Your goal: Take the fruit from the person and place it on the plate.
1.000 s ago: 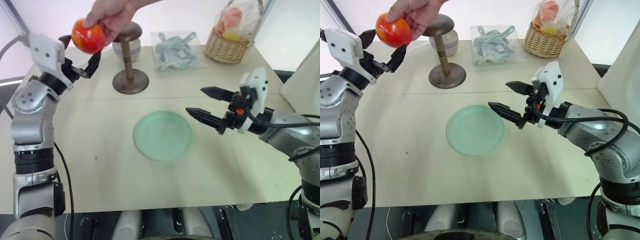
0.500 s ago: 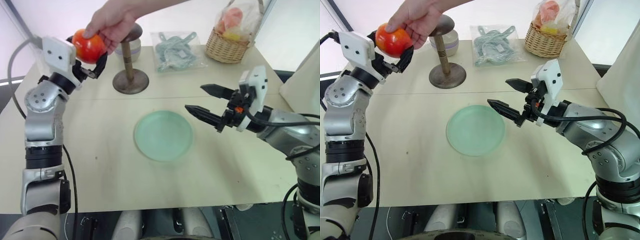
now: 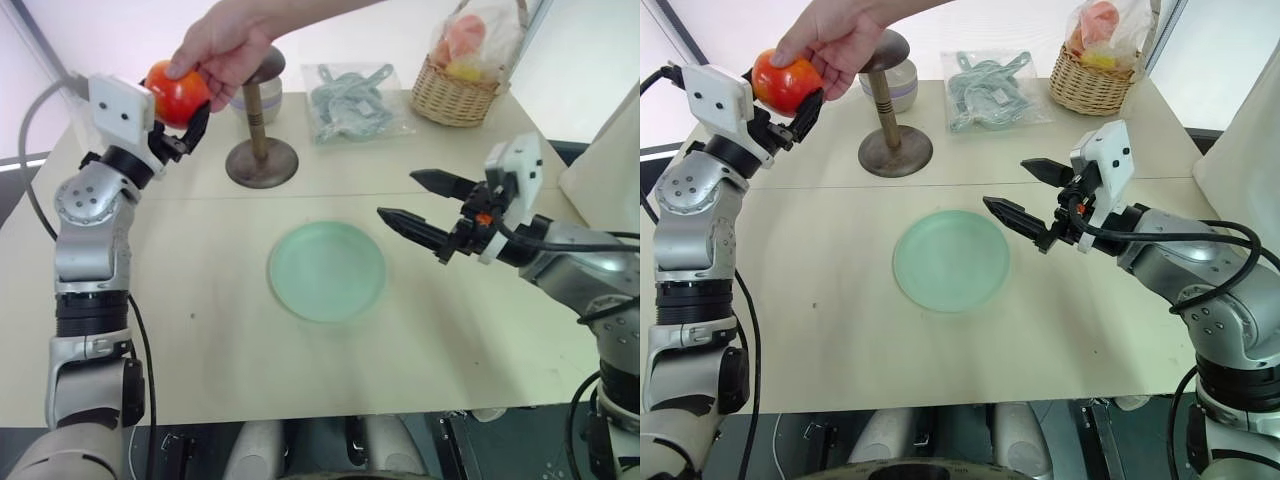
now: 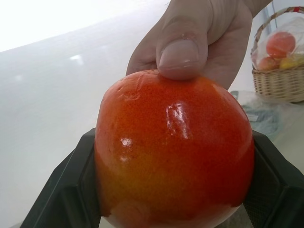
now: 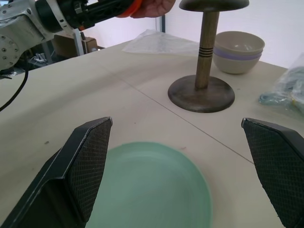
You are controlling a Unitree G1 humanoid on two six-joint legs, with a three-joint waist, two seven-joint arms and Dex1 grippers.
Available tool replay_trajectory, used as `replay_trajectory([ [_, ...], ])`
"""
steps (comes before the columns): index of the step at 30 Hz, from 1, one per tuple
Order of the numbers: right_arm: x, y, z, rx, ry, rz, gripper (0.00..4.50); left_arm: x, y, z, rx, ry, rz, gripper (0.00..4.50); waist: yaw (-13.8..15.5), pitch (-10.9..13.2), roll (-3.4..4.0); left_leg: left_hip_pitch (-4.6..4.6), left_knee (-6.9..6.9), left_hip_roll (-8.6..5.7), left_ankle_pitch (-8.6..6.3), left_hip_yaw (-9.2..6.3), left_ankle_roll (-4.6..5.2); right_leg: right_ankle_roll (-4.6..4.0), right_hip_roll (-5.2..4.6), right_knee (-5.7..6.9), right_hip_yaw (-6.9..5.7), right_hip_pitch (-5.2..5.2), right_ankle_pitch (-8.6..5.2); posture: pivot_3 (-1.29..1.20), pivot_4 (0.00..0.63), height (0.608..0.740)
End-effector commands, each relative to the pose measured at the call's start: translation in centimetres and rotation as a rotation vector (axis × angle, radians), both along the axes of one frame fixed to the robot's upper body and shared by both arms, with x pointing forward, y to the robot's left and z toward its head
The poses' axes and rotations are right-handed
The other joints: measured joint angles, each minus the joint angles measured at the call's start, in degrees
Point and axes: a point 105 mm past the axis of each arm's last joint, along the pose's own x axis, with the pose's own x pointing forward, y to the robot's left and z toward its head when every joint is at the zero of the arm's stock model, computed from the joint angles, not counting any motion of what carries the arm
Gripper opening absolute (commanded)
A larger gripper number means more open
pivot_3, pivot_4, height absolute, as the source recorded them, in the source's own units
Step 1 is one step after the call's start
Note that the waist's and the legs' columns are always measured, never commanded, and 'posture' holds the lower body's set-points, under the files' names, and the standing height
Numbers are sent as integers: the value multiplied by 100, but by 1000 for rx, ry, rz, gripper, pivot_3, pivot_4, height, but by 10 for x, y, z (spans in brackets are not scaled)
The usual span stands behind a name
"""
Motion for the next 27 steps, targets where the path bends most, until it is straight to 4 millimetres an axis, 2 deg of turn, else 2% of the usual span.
replay_trajectory([
  [1, -7, -1, 13, 1, -63, -3, 4500, -3, -3, 14, 1, -52, -2, 3046, 0, 0, 0, 0, 0, 0, 0, 0, 0, 0, 0, 0, 0, 0, 0, 0, 150, 740],
  [9, -8, -3, 12, 1, -59, -13, 4500, -9, 2, 19, -15, -50, -15, 3046, -1, 0, 0, 0, 0, 0, 0, 0, 0, 0, 0, 1, -1, 0, 0, 0, 150, 740],
  [13, -8, -3, 11, 1, -58, -13, 4500, -17, -1, 18, -61, 27, -110, 3046, -8, 0, 0, 0, 0, 0, 0, 0, 0, 0, 1, 1, -1, 0, 0, 0, 150, 740],
  [16, -7, -4, 11, 0, -56, -16, 4500, -30, -18, 0, -43, 200, -290, 3046, -22, 0, 0, 1, 0, 0, 0, 0, 0, 0, 1, 2, -1, 0, 0, 0, 150, 740],
  [22, -9, -7, 6, -11, -40, -27, 4500, -64, -50, -49, 99, 517, -608, 3046, -1, 1, 2, 2, -1, 0, 0, 0, 0, -2, 1, 3, -1, -1, -1, 0, 150, 740],
  [24, -11, -10, 3, -23, -27, -33, 4500, -68, -55, -57, 144, 565, -669, 3046, 13, 1, 2, 1, 0, -1, 0, -2, 0, -3, 0, 3, -2, 0, -2, 0, 150, 740],
  [27, -17, -15, -8, -72, 15, -38, 4500, -61, -61, -58, 154, 610, -742, 3046, 32, 1, 1, 1, 0, -4, 0, -1, 0, -8, -2, 0, -2, 1, -4, 0, 150, 740],
])
